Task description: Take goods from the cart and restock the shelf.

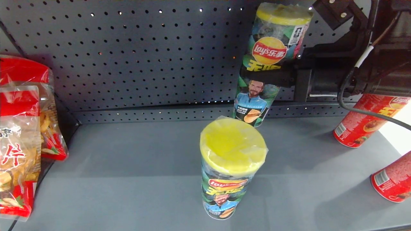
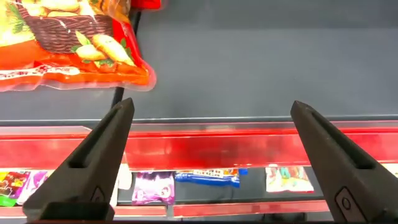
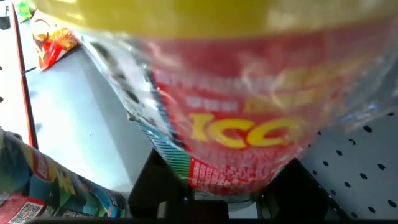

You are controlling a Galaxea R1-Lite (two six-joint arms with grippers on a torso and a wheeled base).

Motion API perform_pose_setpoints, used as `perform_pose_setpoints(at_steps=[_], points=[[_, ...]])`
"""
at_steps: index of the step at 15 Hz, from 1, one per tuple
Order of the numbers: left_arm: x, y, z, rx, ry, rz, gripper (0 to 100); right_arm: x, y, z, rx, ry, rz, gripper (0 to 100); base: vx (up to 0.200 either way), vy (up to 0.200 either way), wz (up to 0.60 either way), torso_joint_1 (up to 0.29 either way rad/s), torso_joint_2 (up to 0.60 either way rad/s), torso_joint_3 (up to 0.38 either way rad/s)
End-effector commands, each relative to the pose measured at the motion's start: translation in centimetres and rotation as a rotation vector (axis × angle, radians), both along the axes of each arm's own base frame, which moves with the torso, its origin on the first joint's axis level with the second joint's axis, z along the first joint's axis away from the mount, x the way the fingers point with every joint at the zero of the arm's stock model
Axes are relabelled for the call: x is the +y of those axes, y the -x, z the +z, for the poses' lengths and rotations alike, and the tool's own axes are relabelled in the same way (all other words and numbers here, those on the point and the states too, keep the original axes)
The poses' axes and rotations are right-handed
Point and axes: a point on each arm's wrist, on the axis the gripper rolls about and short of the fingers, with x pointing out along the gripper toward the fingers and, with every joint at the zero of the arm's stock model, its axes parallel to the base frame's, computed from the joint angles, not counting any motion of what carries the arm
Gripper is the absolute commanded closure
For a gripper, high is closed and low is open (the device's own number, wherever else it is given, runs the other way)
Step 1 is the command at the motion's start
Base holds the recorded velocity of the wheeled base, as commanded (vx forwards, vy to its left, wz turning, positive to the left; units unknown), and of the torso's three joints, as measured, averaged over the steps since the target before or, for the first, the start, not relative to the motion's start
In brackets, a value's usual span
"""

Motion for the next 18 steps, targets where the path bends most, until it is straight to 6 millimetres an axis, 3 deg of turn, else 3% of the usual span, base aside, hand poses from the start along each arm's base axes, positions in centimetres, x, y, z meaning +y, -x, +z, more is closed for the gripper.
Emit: perform_pose_setpoints(at_steps=[1,2,10,13,14,17,18], points=[[0.2,0.2,-0.1,-0.022,-0.009,-0.125,0,-0.1,0.1,0.0,0.001,-0.001,-0.002,100,0.000,0.000,0.00,0.000,0.00,0.000],[0.1,0.6,-0.1,-0.074,0.003,-0.046,0,-0.1,0.1,-0.1,0.003,0.001,0.001,100,0.000,0.000,0.00,0.000,0.00,0.000],[0.2,0.6,-0.1,-0.113,0.042,-0.032,0,1.1,-1.6,-0.8,0.021,0.010,0.012,100,0.000,0.000,0.00,0.000,0.00,0.000],[0.2,0.6,-0.1,-0.113,0.042,-0.032,0,3.2,-0.6,-1.4,0.043,0.020,0.085,100,0.000,0.000,0.00,0.000,0.00,0.000],[0.2,0.6,-0.1,-0.113,0.042,-0.032,0,4.3,0.3,-2.5,0.073,0.043,0.132,100,0.000,0.000,0.00,0.000,0.00,0.000],[0.2,0.6,-0.1,-0.113,0.042,-0.032,0,4.7,1.0,-3.5,0.101,0.060,0.192,100,0.000,0.000,0.00,0.000,0.00,0.000],[0.2,0.6,-0.1,-0.113,0.042,-0.032,0,4.9,1.1,-4.8,0.122,0.075,0.224,100,0.000,0.000,0.00,0.000,0.00,0.000]])
